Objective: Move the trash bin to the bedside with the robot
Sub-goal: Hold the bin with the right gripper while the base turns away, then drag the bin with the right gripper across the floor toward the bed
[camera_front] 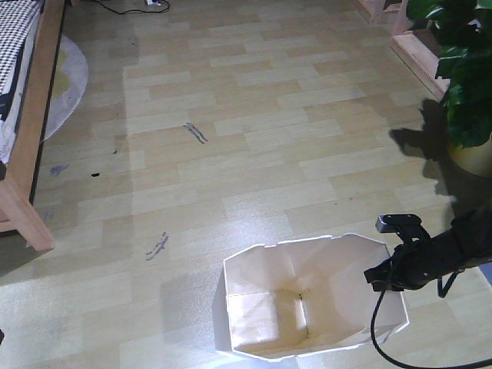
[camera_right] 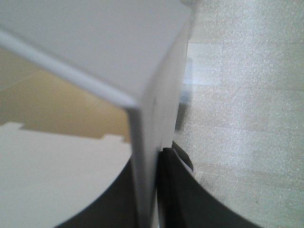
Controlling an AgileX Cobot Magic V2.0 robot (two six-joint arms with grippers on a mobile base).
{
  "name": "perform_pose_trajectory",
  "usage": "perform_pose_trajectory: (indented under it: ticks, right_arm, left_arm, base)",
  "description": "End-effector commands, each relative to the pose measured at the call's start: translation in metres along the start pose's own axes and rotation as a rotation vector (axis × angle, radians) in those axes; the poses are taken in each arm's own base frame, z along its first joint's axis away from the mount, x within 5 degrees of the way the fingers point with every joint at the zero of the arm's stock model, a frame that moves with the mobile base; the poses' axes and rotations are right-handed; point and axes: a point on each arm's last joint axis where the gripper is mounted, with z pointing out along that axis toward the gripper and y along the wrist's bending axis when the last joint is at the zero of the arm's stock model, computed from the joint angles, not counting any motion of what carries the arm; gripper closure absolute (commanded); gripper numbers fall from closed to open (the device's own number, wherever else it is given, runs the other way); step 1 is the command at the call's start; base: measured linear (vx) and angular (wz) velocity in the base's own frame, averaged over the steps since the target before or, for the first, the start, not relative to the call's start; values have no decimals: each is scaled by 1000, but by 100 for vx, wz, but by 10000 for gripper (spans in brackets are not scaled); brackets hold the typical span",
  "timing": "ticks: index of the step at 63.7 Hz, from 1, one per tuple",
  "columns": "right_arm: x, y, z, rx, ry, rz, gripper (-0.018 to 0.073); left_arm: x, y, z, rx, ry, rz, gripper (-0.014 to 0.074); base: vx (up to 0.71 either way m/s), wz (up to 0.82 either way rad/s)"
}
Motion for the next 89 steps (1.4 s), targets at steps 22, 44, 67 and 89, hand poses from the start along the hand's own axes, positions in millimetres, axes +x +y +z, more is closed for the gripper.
perform_pose_trajectory:
  ticks: [22,44,67,89]
  right_arm:
    - [-15,19,-19,-163,-90,-7,564]
    - [-15,19,-19,-163,-90,-7,564]
    - [-15,19,-19,-163,-90,-7,564]
    - [-15,18,-19,-162,-90,-7,564]
  left_arm:
    - [-1,0,1,5,-65,-7,602]
    - [-1,0,1,5,-65,-7,602]
    - [-1,0,1,5,-65,-7,602]
    - [-1,0,1,5,-65,-7,602]
  base:
    - [20,-1]
    - [21,13]
    - [25,21]
    - [26,14]
